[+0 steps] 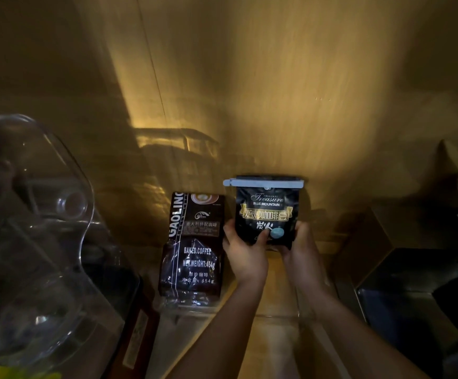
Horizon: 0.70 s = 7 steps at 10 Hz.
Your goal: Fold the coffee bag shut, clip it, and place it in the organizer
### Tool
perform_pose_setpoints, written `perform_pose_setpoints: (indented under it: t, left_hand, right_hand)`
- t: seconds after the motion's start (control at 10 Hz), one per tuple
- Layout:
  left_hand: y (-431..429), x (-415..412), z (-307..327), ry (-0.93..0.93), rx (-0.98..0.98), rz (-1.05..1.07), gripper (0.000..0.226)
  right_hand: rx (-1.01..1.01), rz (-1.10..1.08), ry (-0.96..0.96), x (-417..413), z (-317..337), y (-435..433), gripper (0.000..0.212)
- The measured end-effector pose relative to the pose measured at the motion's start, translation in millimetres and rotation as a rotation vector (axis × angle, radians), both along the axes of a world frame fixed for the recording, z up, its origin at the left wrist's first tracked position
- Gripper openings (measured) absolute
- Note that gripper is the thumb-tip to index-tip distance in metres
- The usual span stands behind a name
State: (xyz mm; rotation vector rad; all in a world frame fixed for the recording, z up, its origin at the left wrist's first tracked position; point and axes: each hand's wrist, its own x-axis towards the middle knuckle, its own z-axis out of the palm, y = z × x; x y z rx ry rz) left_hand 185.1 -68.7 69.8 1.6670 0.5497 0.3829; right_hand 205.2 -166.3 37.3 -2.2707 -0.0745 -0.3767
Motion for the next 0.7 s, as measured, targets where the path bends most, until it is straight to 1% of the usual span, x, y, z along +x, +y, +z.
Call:
perform_pose_setpoints:
  t: [0.2,0.4,0.5,0.6,0.7]
  left_hand:
    - [0.7,3.1,-7.7,-0.031,0.003,0.015,0.070]
    - [-0.5,3.1,-2.0,-0.039,-0.049,-0.005,0.073]
    - [-5.0,1.2,0.2,-0.001,-0.020,-0.031,0.083]
    - [-9.0,-9.3,13.8,0.000,-0.018,-0.067,0.082]
    - [0.6,-19.6,26.1,-0.103,-0.074,-0.087,0.069]
  right_hand:
    - [0.047,0.008,0.047,2.9,-2.8,-2.8,0.050]
    - [0.061,-0.007,0.033,-1.2,0.6,-0.9,0.051]
    - [0.047,-0.008,0.066,-2.5,3.9,-2.0,0.046]
    - [-0.035,-0.054,0.059,-10.7,14.5,-5.0,0.040]
    - [-0.102,-0.164,-0.050,-18.4,31.1,-12.4,0.027]
